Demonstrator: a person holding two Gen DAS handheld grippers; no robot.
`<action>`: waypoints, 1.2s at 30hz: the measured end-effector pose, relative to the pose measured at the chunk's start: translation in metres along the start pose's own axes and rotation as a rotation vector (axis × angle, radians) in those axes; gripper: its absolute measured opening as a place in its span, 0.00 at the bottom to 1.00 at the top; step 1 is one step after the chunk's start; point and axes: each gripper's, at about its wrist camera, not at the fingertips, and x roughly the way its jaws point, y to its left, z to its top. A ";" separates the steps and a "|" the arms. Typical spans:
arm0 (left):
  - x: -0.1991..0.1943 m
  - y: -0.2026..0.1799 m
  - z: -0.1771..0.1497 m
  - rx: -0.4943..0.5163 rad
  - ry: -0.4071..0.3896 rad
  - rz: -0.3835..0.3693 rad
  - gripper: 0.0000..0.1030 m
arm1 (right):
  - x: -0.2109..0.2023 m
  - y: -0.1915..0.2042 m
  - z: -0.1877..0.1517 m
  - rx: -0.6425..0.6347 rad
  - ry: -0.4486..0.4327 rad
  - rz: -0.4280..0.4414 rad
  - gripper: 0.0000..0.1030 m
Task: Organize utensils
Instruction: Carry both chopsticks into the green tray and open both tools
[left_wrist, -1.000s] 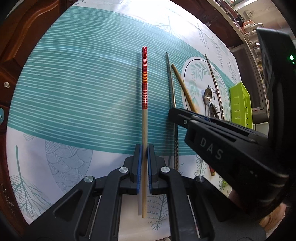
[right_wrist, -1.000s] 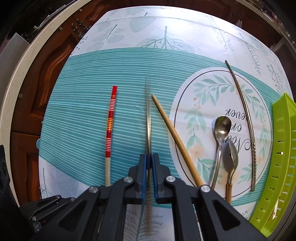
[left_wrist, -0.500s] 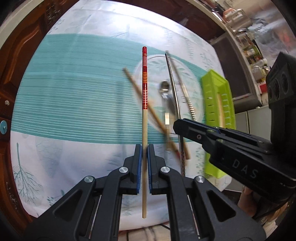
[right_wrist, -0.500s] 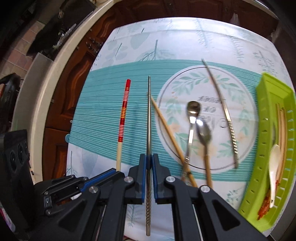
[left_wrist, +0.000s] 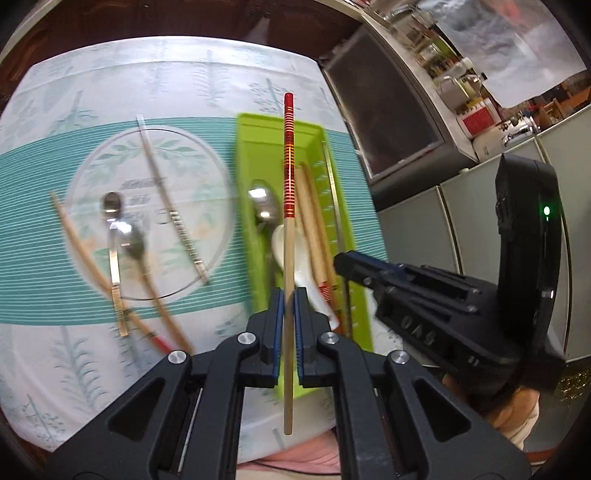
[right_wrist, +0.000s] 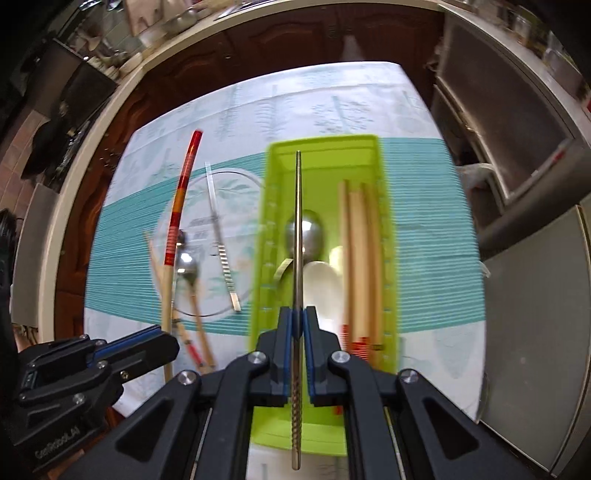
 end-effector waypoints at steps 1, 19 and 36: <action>0.007 -0.007 0.001 0.006 0.004 0.000 0.03 | 0.002 -0.007 -0.001 0.004 0.004 -0.003 0.06; 0.103 -0.012 0.022 -0.133 0.068 -0.035 0.03 | 0.032 -0.064 0.011 0.062 0.072 0.058 0.06; 0.087 -0.008 0.007 -0.076 0.068 0.096 0.15 | 0.026 -0.062 0.002 0.092 0.047 0.126 0.06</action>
